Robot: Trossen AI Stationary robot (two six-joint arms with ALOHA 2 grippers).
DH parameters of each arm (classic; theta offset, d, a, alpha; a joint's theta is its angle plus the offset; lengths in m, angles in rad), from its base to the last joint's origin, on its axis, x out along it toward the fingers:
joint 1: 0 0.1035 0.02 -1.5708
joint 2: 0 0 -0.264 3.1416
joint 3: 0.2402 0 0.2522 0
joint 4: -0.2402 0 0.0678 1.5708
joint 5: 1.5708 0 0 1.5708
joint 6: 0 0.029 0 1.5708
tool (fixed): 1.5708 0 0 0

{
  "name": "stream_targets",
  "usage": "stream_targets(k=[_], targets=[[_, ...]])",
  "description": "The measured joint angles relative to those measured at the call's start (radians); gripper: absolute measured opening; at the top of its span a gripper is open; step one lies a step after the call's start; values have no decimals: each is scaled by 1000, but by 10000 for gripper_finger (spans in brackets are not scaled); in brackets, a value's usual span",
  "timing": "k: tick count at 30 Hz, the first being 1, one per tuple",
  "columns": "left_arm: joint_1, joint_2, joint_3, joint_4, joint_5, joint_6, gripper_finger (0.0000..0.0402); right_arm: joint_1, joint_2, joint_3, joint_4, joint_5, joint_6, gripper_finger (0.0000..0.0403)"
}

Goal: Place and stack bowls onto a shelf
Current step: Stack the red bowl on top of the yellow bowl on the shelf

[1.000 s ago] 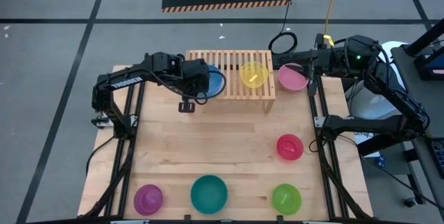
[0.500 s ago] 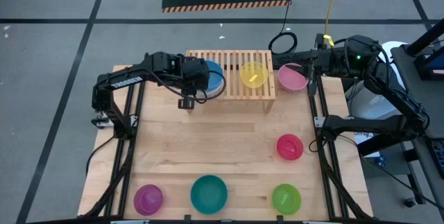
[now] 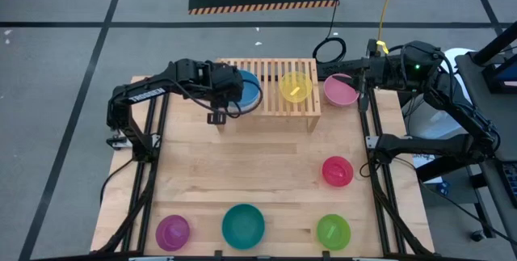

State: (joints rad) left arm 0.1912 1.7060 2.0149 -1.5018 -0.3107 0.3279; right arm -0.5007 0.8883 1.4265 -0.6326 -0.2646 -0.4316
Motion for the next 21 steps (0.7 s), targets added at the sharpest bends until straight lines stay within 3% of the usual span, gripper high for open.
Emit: stream_targets(k=[10,21], targets=[[-56,-44,165,-61,-5,-146,56,1,0,0,-8,0,0,67],[-260,-101,50,-70,48,-363,56,1,3,0,-13,-2,16,67]])
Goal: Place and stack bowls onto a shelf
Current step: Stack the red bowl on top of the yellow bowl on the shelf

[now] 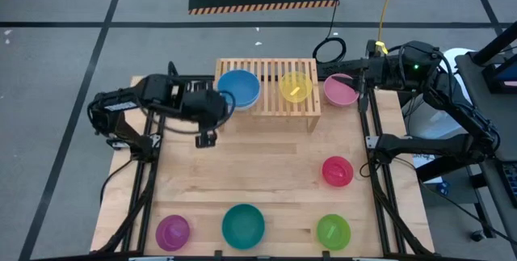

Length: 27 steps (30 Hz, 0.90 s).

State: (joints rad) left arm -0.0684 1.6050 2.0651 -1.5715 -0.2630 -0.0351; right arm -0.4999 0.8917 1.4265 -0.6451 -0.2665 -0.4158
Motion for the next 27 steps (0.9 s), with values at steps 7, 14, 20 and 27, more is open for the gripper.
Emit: stream_targets(k=[7,14,20,27], targets=[[-98,-47,-29,0,-48,-150,56,13,-16,0,-176,-1,10,67],[-167,-113,-30,3,-102,-274,56,71,-24,0,-488,-2,164,67],[-201,-151,-30,1,-145,-305,56,112,-16,0,-688,-29,340,67],[-206,-165,-30,1,-151,-265,56,158,37,0,-821,-107,522,67]])
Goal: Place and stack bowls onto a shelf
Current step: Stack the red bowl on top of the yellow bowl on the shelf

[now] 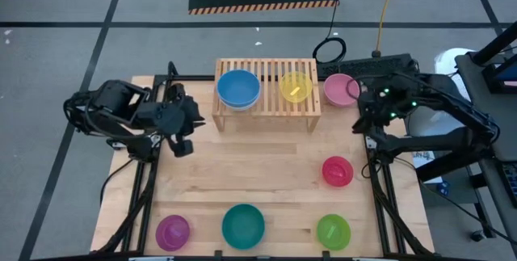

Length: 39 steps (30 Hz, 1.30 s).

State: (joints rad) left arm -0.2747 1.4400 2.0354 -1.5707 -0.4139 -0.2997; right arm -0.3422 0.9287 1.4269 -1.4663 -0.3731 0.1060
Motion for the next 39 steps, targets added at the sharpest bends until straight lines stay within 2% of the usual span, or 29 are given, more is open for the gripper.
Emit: stream_targets(k=[7,15,23,31,36,39], targets=[[-7,-23,0,0,1,44,56,59,75,-63,-50,-1,102,67],[-10,-87,0,0,1,70,56,110,116,-267,-29,3,132,67],[-9,-136,0,0,1,102,56,136,117,-479,197,3,150,67],[-9,-142,0,0,1,129,56,136,117,-668,304,11,140,67],[-9,-141,0,0,1,132,56,135,117,-737,365,11,143,67],[-9,-141,0,0,1,132,56,135,117,-760,395,60,141,67]])
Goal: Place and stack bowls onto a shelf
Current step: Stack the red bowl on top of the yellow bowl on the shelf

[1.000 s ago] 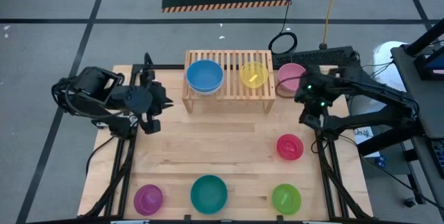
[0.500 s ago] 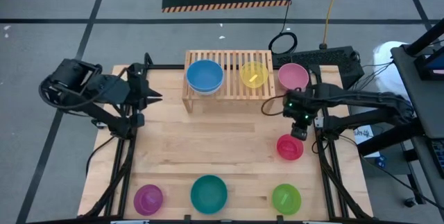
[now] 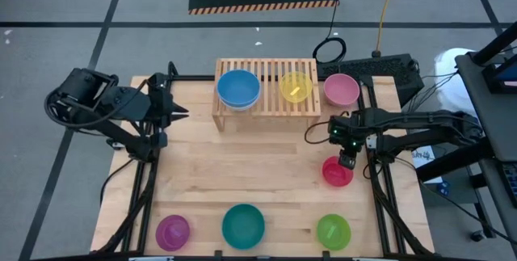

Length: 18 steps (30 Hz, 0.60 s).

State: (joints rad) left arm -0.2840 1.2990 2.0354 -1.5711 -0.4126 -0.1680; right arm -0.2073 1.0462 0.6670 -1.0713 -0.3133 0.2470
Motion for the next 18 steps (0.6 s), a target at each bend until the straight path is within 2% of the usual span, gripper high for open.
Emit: stream_targets(k=[2,18], targets=[[0,0,0,0,0,-2,56,0,0,-11,15,28,-1,67],[0,0,0,0,0,-24,56,0,0,-83,64,21,2,67]])
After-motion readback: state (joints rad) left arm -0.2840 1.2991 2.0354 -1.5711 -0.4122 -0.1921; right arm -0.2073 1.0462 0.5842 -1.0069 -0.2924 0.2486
